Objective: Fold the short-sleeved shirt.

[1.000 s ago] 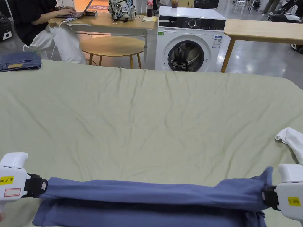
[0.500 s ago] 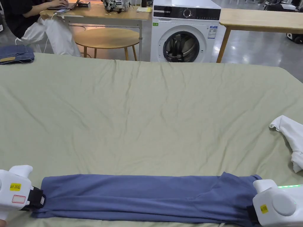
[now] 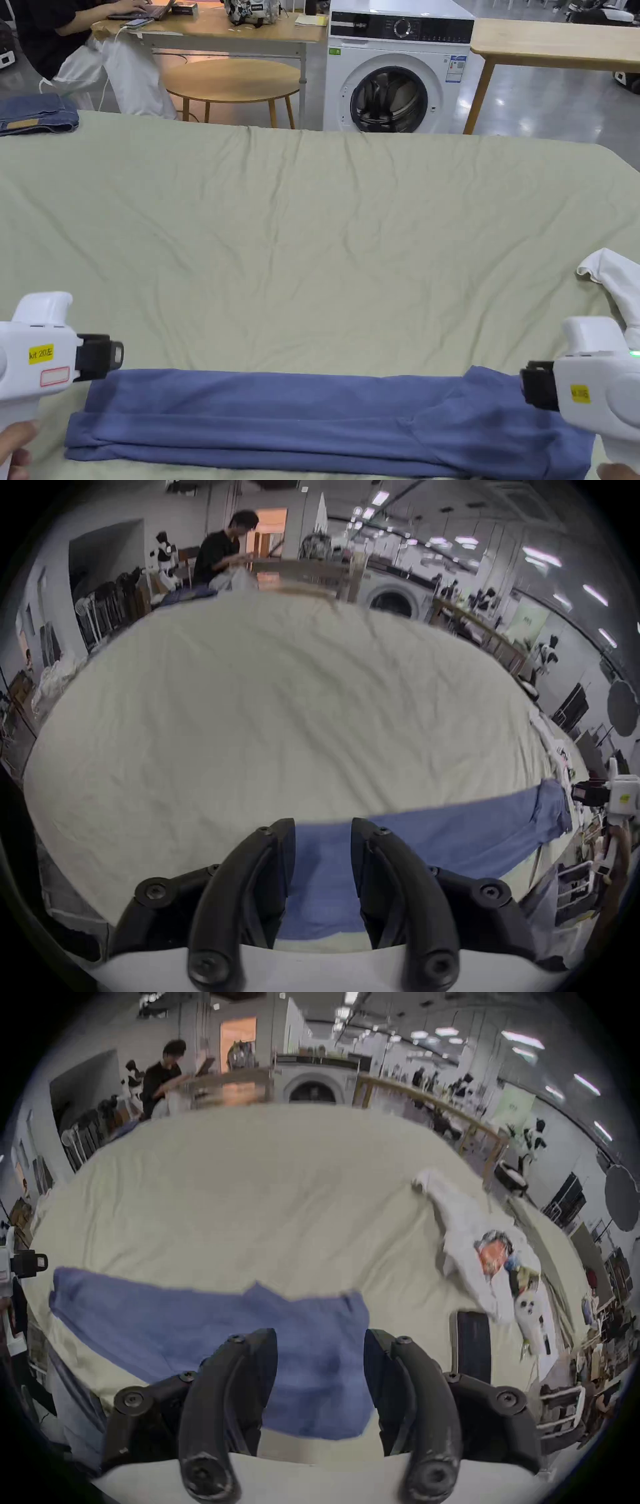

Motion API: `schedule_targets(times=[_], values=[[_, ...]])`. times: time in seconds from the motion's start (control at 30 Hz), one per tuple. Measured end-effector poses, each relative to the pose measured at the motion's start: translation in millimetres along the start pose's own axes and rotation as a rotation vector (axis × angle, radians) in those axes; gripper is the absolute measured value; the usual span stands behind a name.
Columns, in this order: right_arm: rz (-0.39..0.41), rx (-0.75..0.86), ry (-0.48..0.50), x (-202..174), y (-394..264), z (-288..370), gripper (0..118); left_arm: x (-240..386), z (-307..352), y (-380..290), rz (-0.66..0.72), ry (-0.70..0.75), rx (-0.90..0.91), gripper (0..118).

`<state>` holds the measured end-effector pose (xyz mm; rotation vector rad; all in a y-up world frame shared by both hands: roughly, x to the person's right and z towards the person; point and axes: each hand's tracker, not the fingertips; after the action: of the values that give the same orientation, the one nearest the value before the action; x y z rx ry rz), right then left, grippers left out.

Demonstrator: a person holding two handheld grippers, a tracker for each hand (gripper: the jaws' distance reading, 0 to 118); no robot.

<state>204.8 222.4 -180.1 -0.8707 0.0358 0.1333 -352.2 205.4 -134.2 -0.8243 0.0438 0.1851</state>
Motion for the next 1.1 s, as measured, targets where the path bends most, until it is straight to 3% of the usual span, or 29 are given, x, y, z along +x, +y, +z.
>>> schedule_targets(times=[0.07, 0.13, 0.2, 0.23, 0.3, 0.57, 0.73, 0.93, 1.1], values=[[-0.012, 0.072, 0.000, -11.5, 7.3, -4.5, 48, 11.5, 2.3, 5.7, -0.025, 0.020, 0.077, 30], [-0.027, 0.163, 0.025, -23.0, 11.7, -7.3, 20, 21.5, 4.9, 9.0, -0.035, 0.031, 0.164, 30], [-0.044, 0.236, 0.031, -36.8, 14.5, -8.4, 17, 31.3, 9.0, 9.2, -0.046, 0.047, 0.258, 29], [-0.059, 0.264, 0.036, -42.9, 15.4, -8.6, 5, 36.5, 11.2, 9.4, -0.052, 0.063, 0.299, 22], [-0.084, 0.320, 0.061, -51.6, 17.3, -8.9, 1, 45.7, 16.3, 9.7, -0.072, 0.091, 0.376, 3], [-0.081, 0.609, 0.041, -78.9, 16.8, 3.8, 0, 64.5, 38.2, 12.2, -0.126, 0.155, 0.597, 0], [-0.068, 0.674, 0.039, -90.8, 15.4, 12.5, 0, 60.2, 33.1, 12.1, -0.150, 0.136, 0.624, 0], [-0.055, 0.739, 0.036, -102.5, 9.6, 13.0, 0, 35.7, 36.4, 2.9, -0.103, 0.101, 0.467, 0], [-0.044, 0.750, 0.053, -111.4, 11.0, 13.2, 0, -13.0, 26.7, -8.4, 0.005, -0.025, 0.231, 0]])
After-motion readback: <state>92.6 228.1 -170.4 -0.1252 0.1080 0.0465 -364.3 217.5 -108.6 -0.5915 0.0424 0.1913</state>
